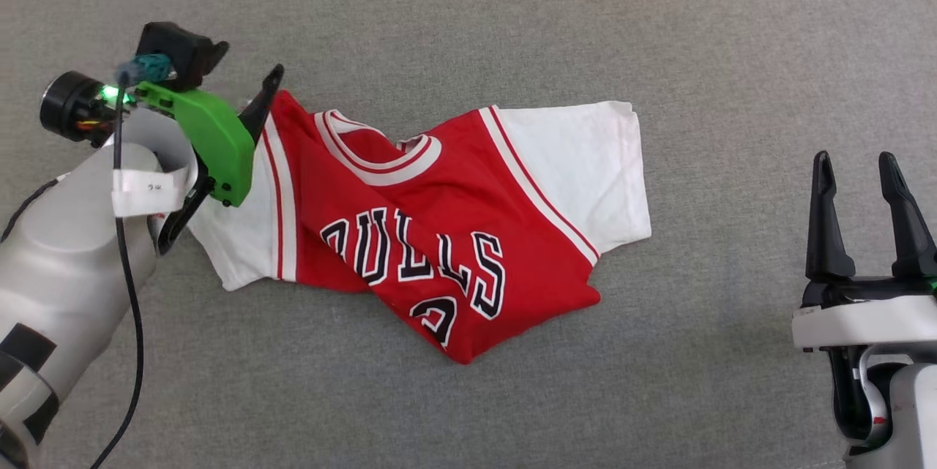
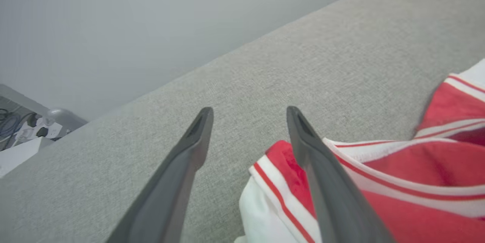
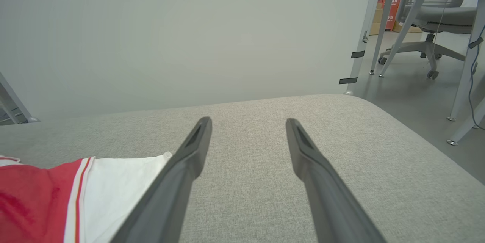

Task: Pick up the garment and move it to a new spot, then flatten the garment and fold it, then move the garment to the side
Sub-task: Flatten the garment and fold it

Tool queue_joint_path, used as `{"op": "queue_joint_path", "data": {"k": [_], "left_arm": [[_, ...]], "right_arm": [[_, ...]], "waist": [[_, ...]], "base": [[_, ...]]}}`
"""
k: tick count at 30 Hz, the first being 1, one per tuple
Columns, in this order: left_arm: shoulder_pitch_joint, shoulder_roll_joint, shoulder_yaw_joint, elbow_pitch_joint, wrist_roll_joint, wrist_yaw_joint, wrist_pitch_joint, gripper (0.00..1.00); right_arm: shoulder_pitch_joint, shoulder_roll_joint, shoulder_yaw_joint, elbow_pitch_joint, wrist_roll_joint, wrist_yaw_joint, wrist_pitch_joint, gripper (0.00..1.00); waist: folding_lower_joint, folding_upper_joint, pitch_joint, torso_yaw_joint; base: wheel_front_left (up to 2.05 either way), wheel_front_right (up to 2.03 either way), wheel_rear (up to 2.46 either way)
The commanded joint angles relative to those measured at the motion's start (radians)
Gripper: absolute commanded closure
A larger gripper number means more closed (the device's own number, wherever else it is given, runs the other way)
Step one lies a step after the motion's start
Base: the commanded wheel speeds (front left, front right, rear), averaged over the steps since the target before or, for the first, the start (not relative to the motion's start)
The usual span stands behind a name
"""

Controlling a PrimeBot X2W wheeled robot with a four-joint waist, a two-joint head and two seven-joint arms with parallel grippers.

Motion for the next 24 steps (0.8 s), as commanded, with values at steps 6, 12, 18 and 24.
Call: {"op": "queue_joint_path", "data": {"k": [6,12,18,24], "left_arm": [[0.127,0.051,0.139,-0.183,0.042,0.183,-0.063,0.0],[0.376,0.098,0.406,-0.533,0.212,0.413,-0.064,0.0],[0.647,0.071,0.625,-0.77,0.386,0.565,-0.064,0.0],[0.831,-0.013,0.77,-0.867,0.51,0.599,-0.064,0.0]], "right_arm": [[0.015,-0.047,-0.02,-0.01,-0.004,0.0,-0.006,0.0],[-0.044,-0.144,0.022,-0.024,-0.005,0.0,0.048,0.0],[-0.171,-0.302,0.142,-0.017,0.057,0.0,0.213,0.0],[-0.326,-0.486,0.37,0.054,0.205,0.0,0.498,0.0]], "waist": [[-0.0001,0.0,-0.084,0.099],[-0.0001,0.0,-0.111,0.15],[-0.0001,0.0,-0.117,0.19],[-0.0001,0.0,-0.103,0.225]], "base": [[0.0,0.0,0.0],[0.0,0.0,0.0],[0.0,0.0,0.0],[0.0,0.0,0.0]]}}
